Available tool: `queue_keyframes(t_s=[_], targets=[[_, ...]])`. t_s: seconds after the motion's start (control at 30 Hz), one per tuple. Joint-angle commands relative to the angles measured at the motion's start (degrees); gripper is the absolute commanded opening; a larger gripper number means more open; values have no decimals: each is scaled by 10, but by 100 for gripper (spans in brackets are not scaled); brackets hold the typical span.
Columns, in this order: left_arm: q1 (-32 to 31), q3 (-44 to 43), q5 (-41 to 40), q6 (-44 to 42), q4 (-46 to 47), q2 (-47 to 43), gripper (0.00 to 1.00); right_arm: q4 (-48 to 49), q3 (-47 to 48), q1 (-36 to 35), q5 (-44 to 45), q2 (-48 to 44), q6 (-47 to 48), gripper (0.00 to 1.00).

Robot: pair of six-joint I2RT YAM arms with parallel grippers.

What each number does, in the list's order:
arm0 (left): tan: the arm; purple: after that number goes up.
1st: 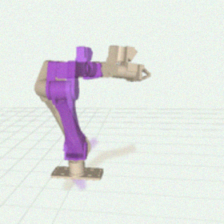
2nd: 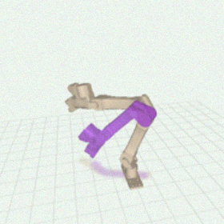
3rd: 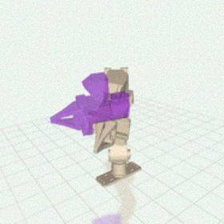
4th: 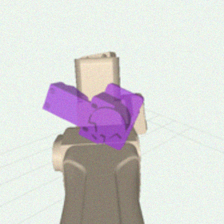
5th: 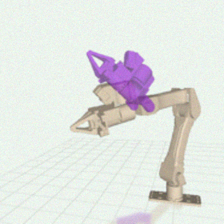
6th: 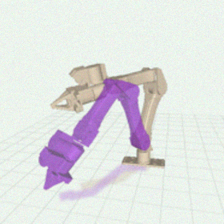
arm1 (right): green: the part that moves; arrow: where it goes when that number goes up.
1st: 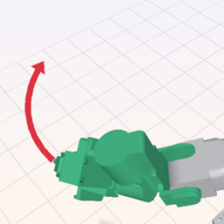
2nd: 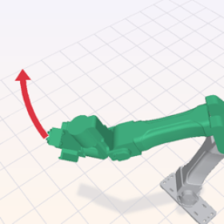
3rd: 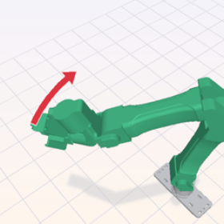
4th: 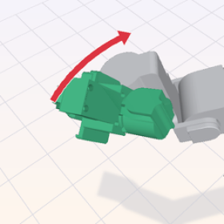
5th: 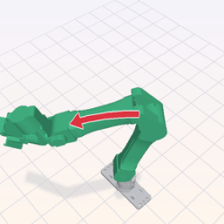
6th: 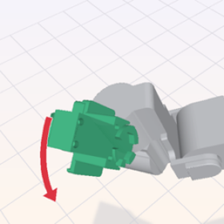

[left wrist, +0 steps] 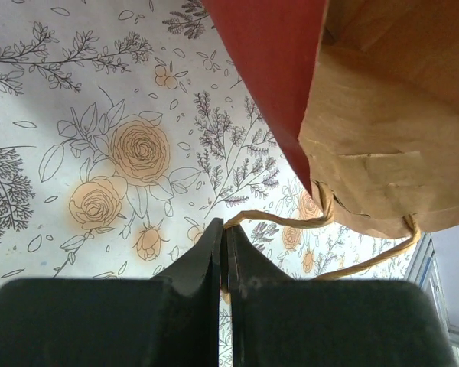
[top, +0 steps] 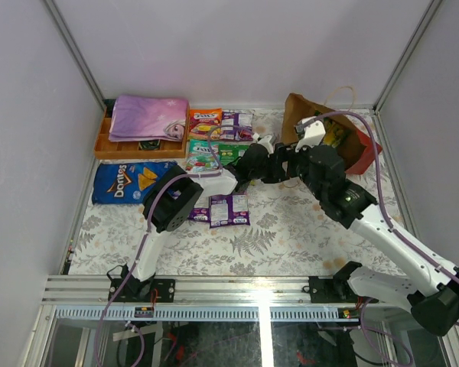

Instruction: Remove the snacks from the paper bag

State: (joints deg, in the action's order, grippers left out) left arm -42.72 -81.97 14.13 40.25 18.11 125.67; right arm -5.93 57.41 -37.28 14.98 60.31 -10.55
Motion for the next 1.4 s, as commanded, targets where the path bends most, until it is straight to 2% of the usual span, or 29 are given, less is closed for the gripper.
queue_keyframes(t_s=[0.0, 0.13, 0.3, 0.57, 0.73, 1.0, 1.37], targets=[[-3, -17, -3, 1, 40, -9, 0, 30, -18, -10, 91, 12, -31, 85], [-3, -8, -2, 0, 45, -7, 0, 3, 16, 6, 109, 60, -76, 88], [-3, -6, -6, -5, 48, -1, 0, -22, 73, 106, 45, 129, -148, 89], [-3, -1, 1, -2, 57, 4, 0, -55, 120, 192, 79, 246, -160, 90], [-3, 0, 4, -2, 61, 4, 0, -83, 176, 198, 159, 340, -126, 93], [-3, 1, 4, -6, 55, 0, 0, -62, 223, 199, 245, 454, -80, 99], [-3, -7, 6, -8, 46, 7, 0, -51, 258, 246, 212, 551, -67, 99]])
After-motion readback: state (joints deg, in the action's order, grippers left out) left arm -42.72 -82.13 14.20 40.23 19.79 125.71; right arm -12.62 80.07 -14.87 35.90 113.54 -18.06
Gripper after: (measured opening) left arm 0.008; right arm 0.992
